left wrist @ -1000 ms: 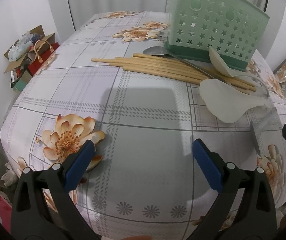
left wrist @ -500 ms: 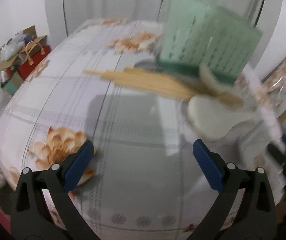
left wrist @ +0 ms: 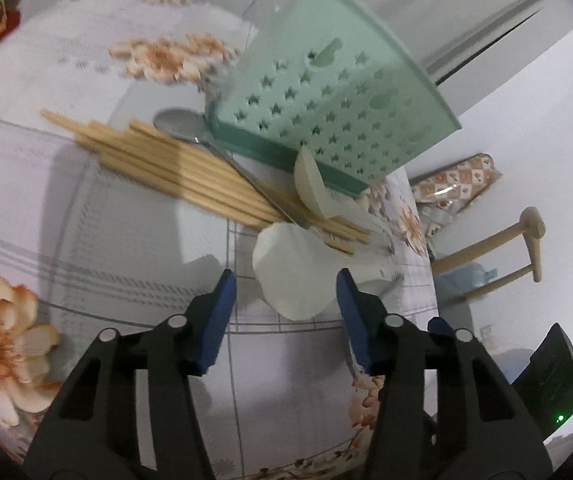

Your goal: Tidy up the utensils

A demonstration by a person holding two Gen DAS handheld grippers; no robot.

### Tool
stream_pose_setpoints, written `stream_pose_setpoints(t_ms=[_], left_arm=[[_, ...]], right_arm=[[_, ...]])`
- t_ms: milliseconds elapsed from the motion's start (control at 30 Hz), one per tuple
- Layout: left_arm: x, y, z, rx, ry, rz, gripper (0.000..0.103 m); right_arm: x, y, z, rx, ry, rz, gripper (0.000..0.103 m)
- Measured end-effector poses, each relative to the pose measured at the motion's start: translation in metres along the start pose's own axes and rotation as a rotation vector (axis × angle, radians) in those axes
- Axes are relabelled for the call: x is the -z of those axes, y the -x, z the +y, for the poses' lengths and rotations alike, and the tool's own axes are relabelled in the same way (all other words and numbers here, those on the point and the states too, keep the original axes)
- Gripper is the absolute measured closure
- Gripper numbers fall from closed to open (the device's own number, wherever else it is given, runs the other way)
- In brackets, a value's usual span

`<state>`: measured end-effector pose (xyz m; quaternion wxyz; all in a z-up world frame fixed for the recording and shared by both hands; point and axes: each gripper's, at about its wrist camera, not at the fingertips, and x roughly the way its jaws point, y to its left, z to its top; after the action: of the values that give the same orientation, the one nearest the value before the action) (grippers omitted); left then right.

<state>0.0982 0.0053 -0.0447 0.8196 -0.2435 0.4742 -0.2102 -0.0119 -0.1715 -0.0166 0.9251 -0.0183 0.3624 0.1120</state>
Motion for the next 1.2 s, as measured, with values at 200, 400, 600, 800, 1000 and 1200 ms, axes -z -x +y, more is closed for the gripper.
stream_pose_setpoints(t_ms=[200,400,600,800,1000,1200], left_arm=[[-0.002,-0.023,0.015,0.074,0.107,0.048,0.07],[0.0,-0.033,0.011,0.062,0.095,0.045,0.084],[0.003,-0.036,0.014,0.05,0.097,0.037,0.098],[0.002,-0.034,0.016,0.06,0.109,0.017,0.098],[0.001,-0.026,0.024,0.069,0.116,0.001,0.098],[0.002,-0.021,0.031,0.078,0.122,-0.018,0.098]], right_arm=[[0.0,0.0,-0.002,-0.002,-0.006,-0.003,0.006],[0.0,-0.001,0.007,-0.018,0.036,-0.008,0.012],[0.0,-0.011,0.025,-0.037,0.122,0.014,0.033],[0.001,-0.028,0.044,-0.025,0.219,0.052,0.055],[0.005,-0.037,0.062,0.032,0.311,0.057,0.072],[0.005,-0.042,0.071,0.106,0.359,0.043,0.086]])
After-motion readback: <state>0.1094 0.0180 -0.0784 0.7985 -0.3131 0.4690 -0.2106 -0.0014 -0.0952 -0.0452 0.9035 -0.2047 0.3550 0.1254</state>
